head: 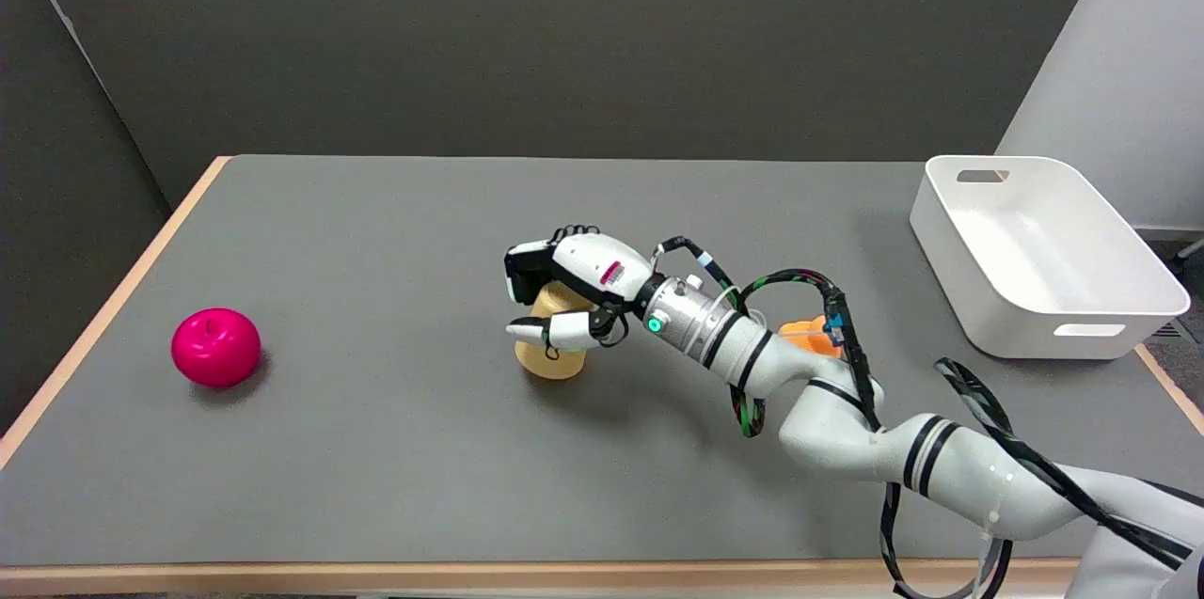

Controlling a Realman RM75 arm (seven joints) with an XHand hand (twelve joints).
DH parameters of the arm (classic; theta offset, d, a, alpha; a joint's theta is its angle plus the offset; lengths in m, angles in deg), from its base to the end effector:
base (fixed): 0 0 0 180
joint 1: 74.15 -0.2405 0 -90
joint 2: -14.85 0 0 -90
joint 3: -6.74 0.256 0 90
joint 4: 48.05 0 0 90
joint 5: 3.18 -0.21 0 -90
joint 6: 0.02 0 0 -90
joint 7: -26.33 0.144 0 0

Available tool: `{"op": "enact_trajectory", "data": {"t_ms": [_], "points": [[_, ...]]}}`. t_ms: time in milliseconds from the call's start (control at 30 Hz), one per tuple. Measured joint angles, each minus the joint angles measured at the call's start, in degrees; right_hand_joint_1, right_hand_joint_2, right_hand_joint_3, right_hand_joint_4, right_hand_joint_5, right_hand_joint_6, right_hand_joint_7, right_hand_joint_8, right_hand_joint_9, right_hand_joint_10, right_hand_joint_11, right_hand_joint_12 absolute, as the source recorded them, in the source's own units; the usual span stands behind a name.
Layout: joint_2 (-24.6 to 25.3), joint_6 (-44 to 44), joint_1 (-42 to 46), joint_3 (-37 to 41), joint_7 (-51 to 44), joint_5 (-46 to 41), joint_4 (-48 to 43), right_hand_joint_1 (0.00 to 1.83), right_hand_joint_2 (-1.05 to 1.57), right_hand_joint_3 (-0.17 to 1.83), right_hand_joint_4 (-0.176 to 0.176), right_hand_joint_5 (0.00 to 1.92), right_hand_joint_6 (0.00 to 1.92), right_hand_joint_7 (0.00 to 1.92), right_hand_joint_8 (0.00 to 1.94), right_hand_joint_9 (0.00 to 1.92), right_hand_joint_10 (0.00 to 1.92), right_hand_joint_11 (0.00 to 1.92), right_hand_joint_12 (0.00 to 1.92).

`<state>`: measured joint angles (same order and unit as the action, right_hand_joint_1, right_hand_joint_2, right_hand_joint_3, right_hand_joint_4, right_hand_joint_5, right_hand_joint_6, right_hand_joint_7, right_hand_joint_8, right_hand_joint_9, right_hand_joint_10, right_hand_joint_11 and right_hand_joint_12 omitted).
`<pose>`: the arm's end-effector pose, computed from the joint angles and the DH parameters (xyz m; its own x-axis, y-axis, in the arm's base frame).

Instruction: Place the yellow cup in the white box.

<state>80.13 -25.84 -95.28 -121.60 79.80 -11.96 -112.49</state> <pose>-0.2750 -0.3928 0.2046 0.8673 -0.1983 0.4567 -0.4920 -0.4811 0.7255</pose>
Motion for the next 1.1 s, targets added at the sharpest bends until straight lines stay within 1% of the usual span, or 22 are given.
{"op": "enact_trajectory", "data": {"t_ms": [167, 333, 567, 767, 933, 1100], "points": [[-0.2, -0.2, -0.3, 1.0, -0.2, 1.5, -0.8, 1.32, 1.11, 0.32, -0.107, 0.61, 1.62, 0.74, 1.33, 0.72, 1.59, 0.82, 1.81], [-0.9, 0.0, -0.6, 3.8, -0.5, 3.9, -2.3, 1.32, 1.11, 0.31, -0.108, 0.61, 1.62, 0.74, 1.33, 0.72, 1.58, 0.84, 1.81], [-3.4, 4.1, -1.3, 9.5, -2.0, 8.6, -6.6, 1.32, 1.11, 0.31, -0.108, 0.62, 1.61, 0.75, 1.32, 0.73, 1.57, 0.82, 1.80], [-7.8, 10.8, -3.3, 13.4, -3.0, 13.1, -10.6, 1.32, 1.10, 0.32, -0.109, 0.62, 1.61, 0.75, 1.31, 0.74, 1.56, 0.81, 1.79], [-12.9, 17.8, -5.9, 15.8, -3.6, 16.0, -12.8, 1.32, 1.10, 0.32, -0.110, 0.62, 1.61, 0.76, 1.31, 0.74, 1.56, 0.81, 1.78], [-17.9, 23.8, -8.3, 17.4, -4.1, 17.0, -13.4, 1.32, 1.10, 0.32, -0.108, 0.62, 1.61, 0.75, 1.31, 0.74, 1.56, 0.82, 1.77]]}}
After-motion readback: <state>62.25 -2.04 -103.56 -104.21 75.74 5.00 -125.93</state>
